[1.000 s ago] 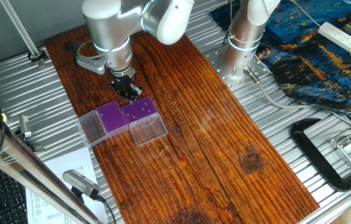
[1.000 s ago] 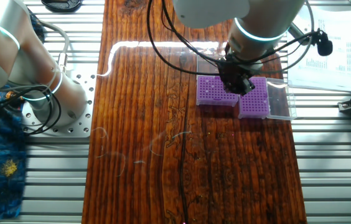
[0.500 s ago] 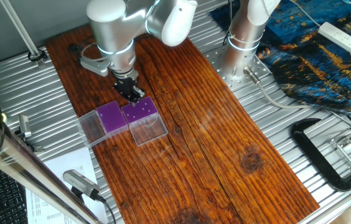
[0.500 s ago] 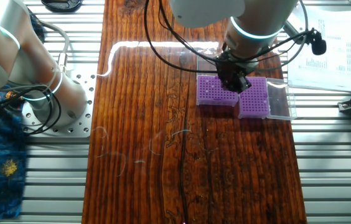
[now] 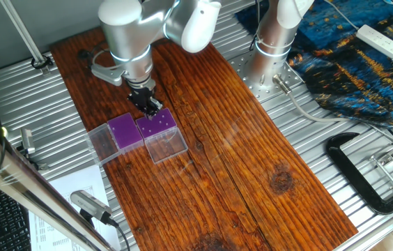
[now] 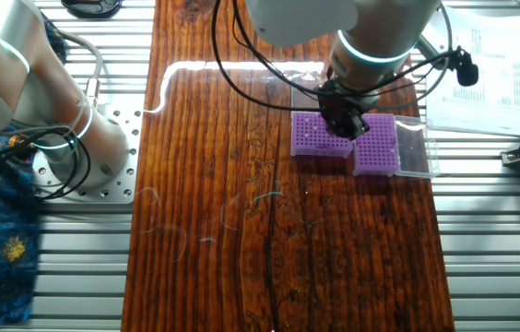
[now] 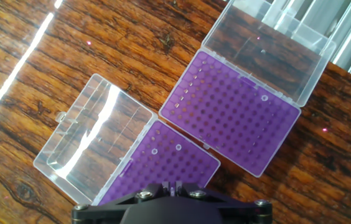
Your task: Transfer all small pipette tips from one holder to another
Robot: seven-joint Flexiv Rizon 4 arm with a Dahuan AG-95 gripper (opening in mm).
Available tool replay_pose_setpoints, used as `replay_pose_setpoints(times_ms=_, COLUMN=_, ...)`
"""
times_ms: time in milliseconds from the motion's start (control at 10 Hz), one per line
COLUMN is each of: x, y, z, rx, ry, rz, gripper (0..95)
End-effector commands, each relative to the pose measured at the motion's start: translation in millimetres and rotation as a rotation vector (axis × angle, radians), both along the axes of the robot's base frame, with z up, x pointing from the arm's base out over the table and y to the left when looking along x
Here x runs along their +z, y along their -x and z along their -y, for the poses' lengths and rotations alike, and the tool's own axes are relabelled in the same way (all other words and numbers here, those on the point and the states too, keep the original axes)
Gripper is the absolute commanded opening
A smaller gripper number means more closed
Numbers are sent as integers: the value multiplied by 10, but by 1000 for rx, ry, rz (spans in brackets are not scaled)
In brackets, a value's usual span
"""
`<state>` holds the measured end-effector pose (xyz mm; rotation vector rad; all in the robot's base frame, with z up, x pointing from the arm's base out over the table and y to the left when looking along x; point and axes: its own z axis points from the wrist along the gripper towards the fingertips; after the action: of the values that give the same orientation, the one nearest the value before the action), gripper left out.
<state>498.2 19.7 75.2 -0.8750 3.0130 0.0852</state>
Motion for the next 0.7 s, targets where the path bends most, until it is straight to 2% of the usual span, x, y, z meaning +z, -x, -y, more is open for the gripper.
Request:
replay_pose_setpoints(times_ms=100, x=-6, y=7, z=-1, rx=-2, ry=0, rz=0, gripper=0)
replay_pose_setpoints(times_ms=700, x=-26, y=10, z=-10, rx=-4, ry=4, rz=3, gripper=0)
